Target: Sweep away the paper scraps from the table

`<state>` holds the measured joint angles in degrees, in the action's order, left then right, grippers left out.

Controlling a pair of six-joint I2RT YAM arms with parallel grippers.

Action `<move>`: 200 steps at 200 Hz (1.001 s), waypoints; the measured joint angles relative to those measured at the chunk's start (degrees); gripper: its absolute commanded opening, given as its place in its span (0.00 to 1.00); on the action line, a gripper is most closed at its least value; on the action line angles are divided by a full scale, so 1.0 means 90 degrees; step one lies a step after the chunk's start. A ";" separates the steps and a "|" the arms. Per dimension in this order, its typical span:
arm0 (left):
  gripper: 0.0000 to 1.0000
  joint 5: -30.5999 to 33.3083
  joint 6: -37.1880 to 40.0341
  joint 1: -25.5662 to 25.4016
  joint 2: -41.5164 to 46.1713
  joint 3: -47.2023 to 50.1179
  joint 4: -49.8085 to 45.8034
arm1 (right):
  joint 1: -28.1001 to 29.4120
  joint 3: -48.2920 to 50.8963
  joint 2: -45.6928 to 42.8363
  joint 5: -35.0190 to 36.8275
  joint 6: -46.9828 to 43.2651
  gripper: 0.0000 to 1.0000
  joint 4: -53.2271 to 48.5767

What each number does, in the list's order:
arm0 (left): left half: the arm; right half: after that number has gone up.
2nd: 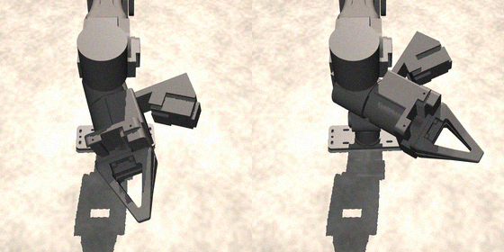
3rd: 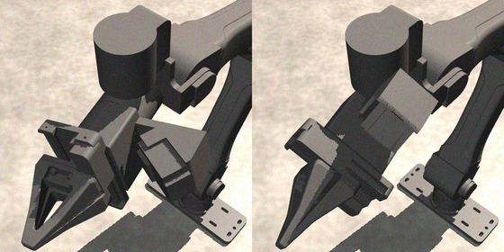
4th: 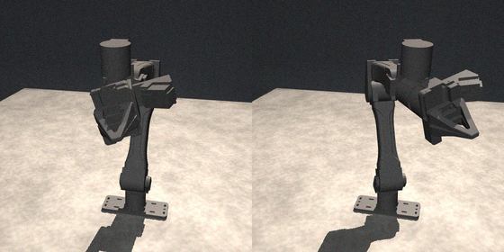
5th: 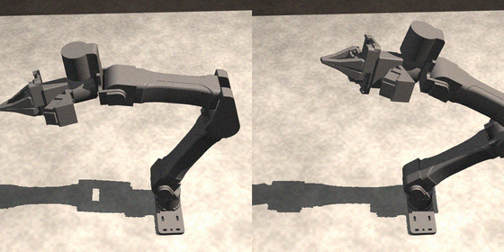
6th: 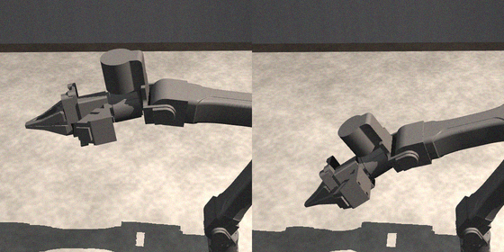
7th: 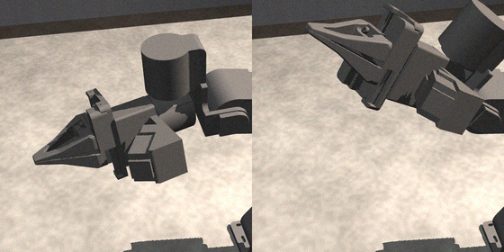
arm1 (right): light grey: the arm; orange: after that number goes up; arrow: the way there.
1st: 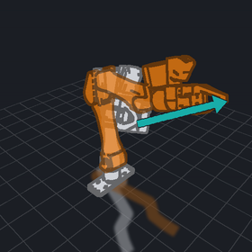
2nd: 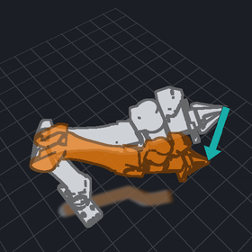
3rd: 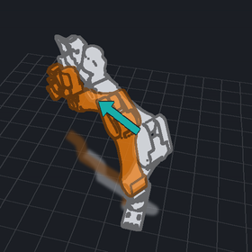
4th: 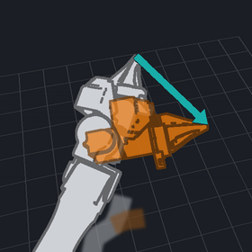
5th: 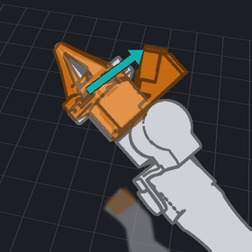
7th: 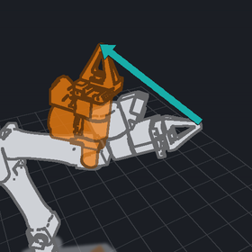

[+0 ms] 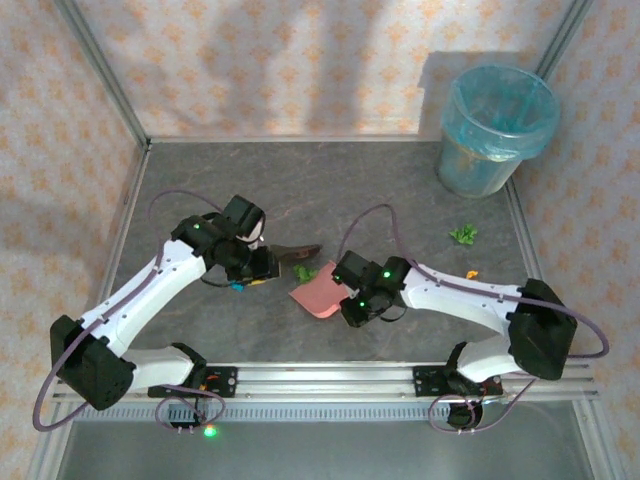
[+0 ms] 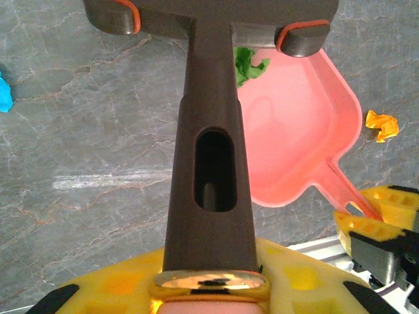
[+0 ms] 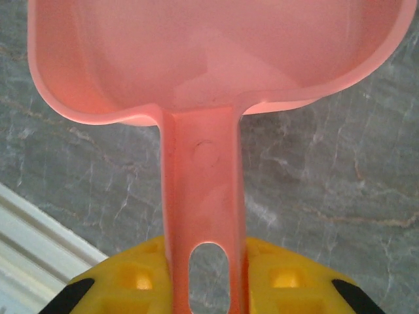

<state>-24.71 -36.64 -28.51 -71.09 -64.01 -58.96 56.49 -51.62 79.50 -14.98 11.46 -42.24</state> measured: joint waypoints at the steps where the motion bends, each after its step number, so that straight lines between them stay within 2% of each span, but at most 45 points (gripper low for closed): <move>1: 0.00 0.0000 0.0000 0.0000 0.0005 0.0000 0.0000 | 0.0000 0.0002 0.0012 0.0000 -0.0005 0.00 0.0022; 116: 0.00 -0.0277 -0.0051 -0.0002 0.0182 0.0168 0.0107 | 0.0012 0.0153 0.0794 0.0534 -0.0109 0.00 0.1336; 200: 0.00 -0.0797 -0.0165 -0.0002 0.0255 0.0177 0.0172 | -0.0202 0.0697 0.0486 0.0697 -0.0136 0.00 0.2113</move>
<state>-31.88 -38.13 -28.53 -68.79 -62.41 -57.41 54.68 -45.34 83.88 -8.71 10.24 -23.22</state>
